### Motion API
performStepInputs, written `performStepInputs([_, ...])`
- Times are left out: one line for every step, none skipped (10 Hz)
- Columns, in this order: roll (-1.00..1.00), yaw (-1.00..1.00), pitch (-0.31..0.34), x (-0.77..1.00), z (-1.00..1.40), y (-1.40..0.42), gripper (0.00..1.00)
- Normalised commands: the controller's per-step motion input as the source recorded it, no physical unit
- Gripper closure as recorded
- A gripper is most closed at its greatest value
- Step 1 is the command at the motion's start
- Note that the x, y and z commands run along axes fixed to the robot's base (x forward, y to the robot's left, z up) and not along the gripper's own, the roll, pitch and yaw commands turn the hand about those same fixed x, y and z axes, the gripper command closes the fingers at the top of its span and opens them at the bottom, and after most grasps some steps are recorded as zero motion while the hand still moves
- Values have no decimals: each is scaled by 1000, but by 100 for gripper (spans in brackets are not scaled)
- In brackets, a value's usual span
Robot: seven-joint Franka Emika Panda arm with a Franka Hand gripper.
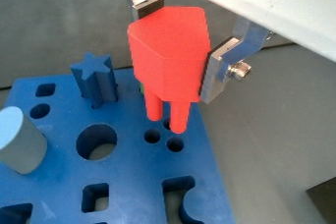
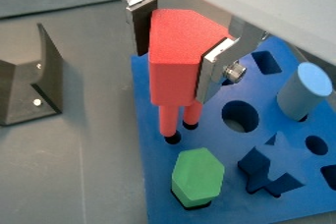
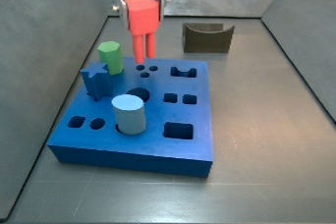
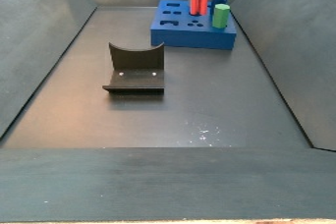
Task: Pick up the 3 prong object. Move up. Move to above the board. Insert the 3 prong object.
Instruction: Insert the 3 prong object.
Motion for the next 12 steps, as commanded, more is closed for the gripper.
performStepInputs([107,166,26,69,-103,-29,100])
performStepInputs([136,177,46,151,-163,-23,100])
performStepInputs([77,206,6,211,-269,-23,100])
performStepInputs([49,183,0,254,-357,-120,100])
performStepInputs([0,103,0,166,-351,-106,100])
performStepInputs([0,54,-4,97,-331,-23,100])
performStepInputs([0,66,0,49,-269,0,100])
performStepInputs([54,114,0,17,-203,0,100])
performStepInputs([71,143,0,6,-151,0,100])
performStepInputs([83,174,0,0,-166,0,100])
performStepInputs([131,317,0,0,-177,51,100])
performStepInputs([109,383,-31,-3,-183,11,100])
